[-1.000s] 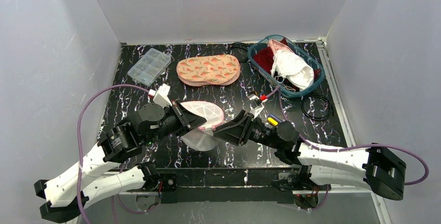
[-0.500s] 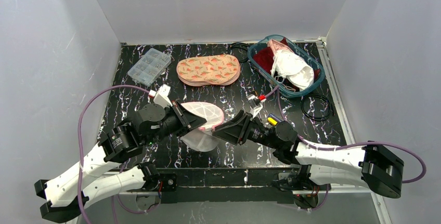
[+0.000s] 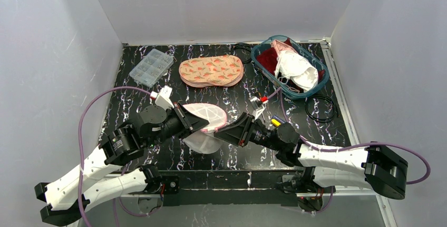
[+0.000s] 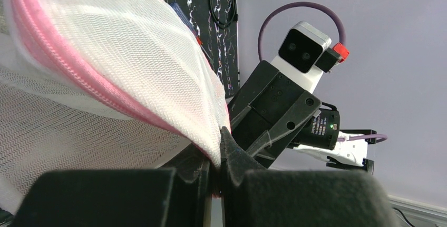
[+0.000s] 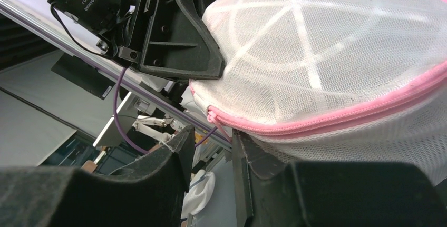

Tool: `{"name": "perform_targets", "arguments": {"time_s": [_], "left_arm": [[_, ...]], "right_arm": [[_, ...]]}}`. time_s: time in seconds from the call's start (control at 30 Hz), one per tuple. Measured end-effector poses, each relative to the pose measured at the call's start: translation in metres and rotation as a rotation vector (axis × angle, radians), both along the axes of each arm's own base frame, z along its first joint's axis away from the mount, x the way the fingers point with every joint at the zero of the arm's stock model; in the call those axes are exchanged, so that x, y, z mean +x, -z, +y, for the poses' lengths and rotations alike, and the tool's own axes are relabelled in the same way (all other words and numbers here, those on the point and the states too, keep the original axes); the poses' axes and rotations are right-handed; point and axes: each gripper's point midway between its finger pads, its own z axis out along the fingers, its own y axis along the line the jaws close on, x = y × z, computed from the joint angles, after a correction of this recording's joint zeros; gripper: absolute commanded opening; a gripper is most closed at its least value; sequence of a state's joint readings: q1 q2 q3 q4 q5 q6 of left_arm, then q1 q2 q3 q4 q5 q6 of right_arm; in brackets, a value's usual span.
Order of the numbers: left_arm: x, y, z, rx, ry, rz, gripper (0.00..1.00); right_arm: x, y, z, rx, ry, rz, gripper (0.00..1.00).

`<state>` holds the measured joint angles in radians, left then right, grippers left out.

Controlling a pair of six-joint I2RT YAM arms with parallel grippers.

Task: Unzip the laundry bag and remove the bra
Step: Unzip the laundry bag at the center of the board.

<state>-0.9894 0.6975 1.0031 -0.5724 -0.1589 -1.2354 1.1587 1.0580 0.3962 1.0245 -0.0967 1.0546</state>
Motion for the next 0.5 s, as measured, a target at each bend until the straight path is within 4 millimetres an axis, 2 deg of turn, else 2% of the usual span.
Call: {"name": "perform_targets", "arguments": {"time_s": [0.5], "left_arm": [[-0.0006, 0.0019, 0.0006, -0.005, -0.002, 0.004, 0.00]], "right_arm": [[0.0022, -0.0003, 0.0003, 0.003, 0.015, 0.011, 0.25]]}}
